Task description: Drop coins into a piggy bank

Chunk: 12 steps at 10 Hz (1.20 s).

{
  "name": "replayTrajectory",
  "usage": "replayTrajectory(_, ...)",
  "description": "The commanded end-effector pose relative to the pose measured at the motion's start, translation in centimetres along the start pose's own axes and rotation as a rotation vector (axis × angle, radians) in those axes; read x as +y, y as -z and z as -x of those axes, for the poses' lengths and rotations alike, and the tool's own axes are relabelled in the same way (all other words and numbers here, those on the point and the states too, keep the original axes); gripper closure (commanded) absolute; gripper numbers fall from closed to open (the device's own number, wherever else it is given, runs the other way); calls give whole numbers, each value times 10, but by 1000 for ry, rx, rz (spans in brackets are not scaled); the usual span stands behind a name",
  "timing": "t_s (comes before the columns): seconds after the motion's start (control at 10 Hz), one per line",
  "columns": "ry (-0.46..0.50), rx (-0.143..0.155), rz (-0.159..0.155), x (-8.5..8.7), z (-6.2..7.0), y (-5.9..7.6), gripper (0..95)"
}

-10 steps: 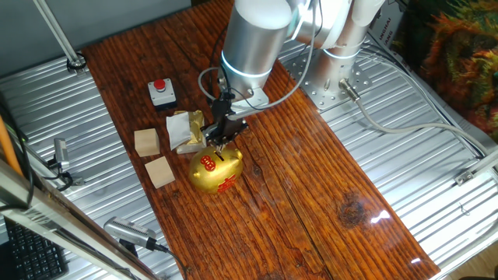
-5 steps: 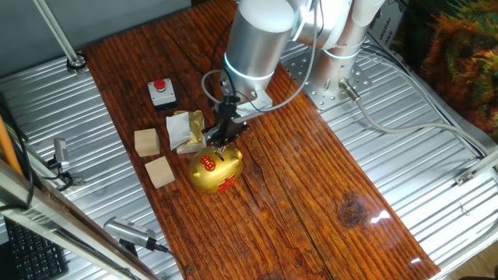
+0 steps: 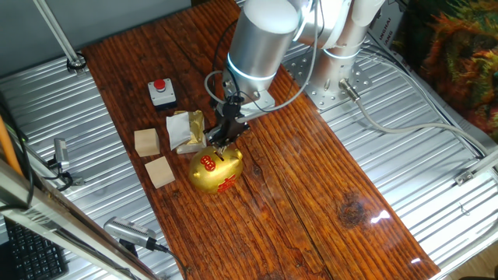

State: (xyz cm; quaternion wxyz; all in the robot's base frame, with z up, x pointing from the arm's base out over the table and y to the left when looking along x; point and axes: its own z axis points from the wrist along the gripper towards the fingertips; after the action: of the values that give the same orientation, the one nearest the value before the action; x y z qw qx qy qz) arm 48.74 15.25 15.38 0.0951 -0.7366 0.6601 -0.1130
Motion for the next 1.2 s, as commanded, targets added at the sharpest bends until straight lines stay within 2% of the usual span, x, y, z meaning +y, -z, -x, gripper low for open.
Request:
replayTrajectory(0.1, -3, -2, -2, 1, 0, -1, 950)
replayTrajectory(1.2, -12, -6, -9, 1, 0, -6, 950)
